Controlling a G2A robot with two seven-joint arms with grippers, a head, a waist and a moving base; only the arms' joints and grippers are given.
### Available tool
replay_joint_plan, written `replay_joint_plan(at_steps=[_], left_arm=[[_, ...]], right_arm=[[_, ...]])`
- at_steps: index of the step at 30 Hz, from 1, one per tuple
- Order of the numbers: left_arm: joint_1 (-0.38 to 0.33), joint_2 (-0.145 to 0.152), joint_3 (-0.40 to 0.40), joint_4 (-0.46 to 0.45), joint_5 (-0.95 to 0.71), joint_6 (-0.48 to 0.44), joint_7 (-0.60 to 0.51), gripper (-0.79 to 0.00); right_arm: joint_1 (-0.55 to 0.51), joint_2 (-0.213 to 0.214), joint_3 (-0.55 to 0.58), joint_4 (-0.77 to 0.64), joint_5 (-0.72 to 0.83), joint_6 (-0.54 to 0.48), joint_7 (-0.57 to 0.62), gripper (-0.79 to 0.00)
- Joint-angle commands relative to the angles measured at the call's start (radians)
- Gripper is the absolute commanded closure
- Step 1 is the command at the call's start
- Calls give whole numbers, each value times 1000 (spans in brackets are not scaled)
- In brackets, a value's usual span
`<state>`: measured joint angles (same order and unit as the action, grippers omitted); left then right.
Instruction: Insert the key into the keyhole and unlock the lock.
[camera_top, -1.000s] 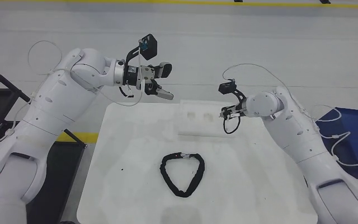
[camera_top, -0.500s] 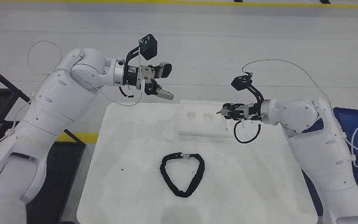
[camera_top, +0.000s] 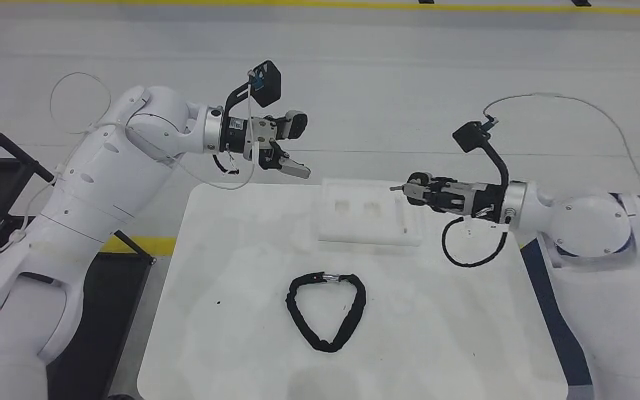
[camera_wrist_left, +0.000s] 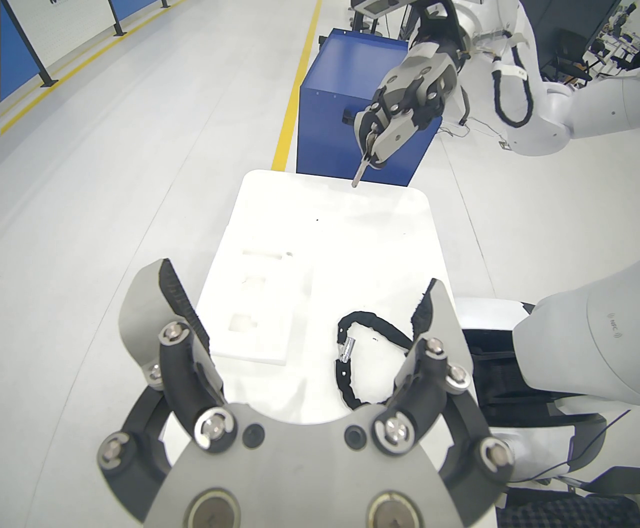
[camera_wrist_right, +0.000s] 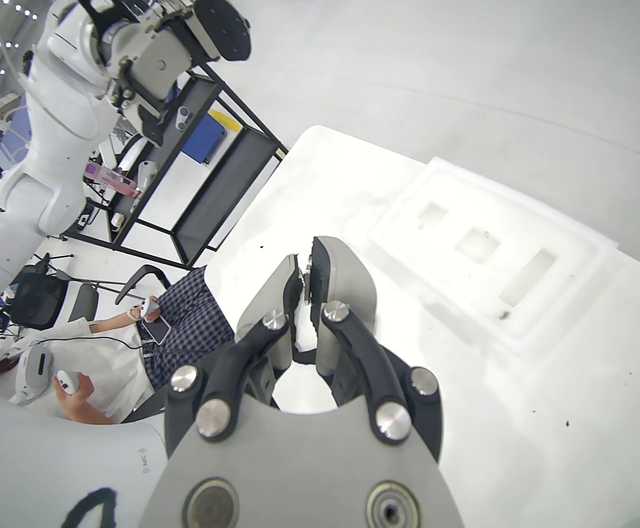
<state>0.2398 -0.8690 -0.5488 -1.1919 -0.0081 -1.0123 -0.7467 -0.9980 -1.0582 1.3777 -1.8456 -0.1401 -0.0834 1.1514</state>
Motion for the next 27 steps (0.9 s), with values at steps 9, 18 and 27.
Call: replay_joint_plan(at_steps=[9, 18, 27], left_arm=[[0, 0, 0, 0, 0, 0, 0, -785], [0, 0, 0, 0, 0, 0, 0, -785], [0, 0, 0, 0, 0, 0, 0, -785]], right_arm=[[-34, 13, 44, -82, 83, -38, 5, 0], [-34, 13, 44, -82, 83, -38, 5, 0], [-34, 13, 44, -82, 83, -38, 5, 0]])
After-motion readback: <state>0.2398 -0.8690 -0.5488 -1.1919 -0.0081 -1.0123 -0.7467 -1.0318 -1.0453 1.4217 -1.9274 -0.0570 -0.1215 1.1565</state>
